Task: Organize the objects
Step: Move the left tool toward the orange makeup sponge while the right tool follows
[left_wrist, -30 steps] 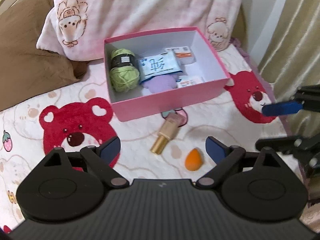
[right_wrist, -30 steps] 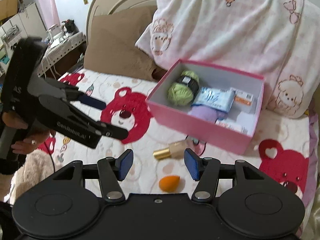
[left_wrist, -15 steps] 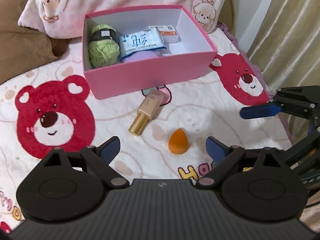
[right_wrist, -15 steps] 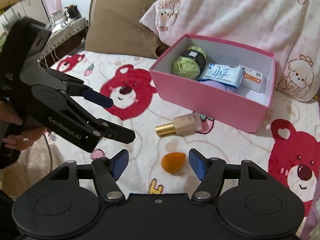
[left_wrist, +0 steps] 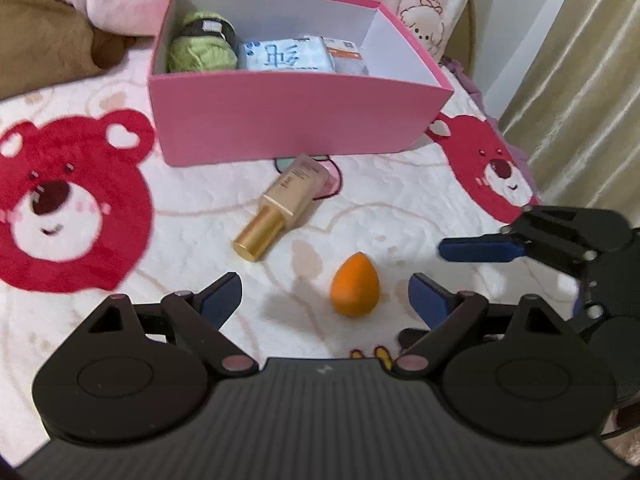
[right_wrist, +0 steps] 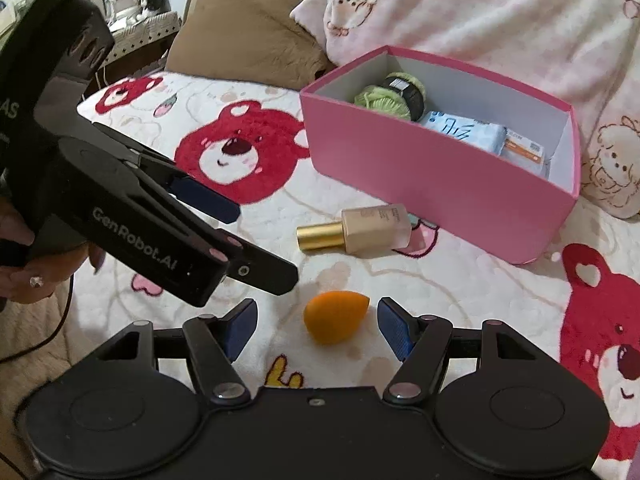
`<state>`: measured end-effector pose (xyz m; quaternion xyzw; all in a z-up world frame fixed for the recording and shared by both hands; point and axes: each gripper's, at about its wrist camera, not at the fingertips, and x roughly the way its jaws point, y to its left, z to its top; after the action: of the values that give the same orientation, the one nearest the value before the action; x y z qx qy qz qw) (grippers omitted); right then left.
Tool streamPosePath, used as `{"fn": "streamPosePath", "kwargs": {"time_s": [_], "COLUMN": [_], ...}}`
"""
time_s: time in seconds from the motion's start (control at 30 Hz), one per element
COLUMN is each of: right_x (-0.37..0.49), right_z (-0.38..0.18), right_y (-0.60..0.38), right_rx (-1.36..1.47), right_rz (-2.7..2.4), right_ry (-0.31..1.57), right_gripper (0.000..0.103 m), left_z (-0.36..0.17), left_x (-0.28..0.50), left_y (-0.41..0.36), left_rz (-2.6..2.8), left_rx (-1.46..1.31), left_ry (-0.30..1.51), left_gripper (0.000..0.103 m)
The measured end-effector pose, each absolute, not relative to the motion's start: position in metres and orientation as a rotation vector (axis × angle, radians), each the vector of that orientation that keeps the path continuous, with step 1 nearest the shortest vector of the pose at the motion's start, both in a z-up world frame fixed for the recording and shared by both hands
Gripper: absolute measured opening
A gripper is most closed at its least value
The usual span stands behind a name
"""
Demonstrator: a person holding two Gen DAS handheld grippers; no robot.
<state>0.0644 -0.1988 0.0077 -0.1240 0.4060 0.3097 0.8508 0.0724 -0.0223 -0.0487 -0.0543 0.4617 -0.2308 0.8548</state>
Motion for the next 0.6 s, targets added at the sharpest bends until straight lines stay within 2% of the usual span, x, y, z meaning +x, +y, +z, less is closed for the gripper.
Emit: {"fn": "streamPosePath", "kwargs": {"time_s": [0.27,0.37,0.43,0.57,0.6], "right_x": [0.076,0.078,0.078,0.08,0.081], "right_z": [-0.03,-0.045,-0.053,-0.06,-0.059], "right_y": [-0.193,-0.191,-0.188,-0.185,-0.185], "right_rx": [-0.297,-0.294,-0.319,-0.32,-0.308], "right_rz": [0.644,0.64,0.636,0.633,0.629], "right_ry": [0.881,0.892,0.887,0.89,0.882], "right_gripper": [0.071,0.071,0.071,0.071,0.071], "left_z": [-0.077,-0.093,-0.103,-0.113,-0.114], "left_x": [0.075,0.079,0.081,0.082,0.082], "left_y": [-0.032,-0.037,-0.042,-0.046,-0.046], "left_rz": [-0.532,-0.541,-0.545,-0.584,-0.594], "left_rx": [-0.166,-0.174,-0.174,-0.213,-0.216], "left_ry": [0.961,0.973,0.983,0.988,0.988], "left_gripper": [0.088,0.076,0.063,0.05,0.043]}}
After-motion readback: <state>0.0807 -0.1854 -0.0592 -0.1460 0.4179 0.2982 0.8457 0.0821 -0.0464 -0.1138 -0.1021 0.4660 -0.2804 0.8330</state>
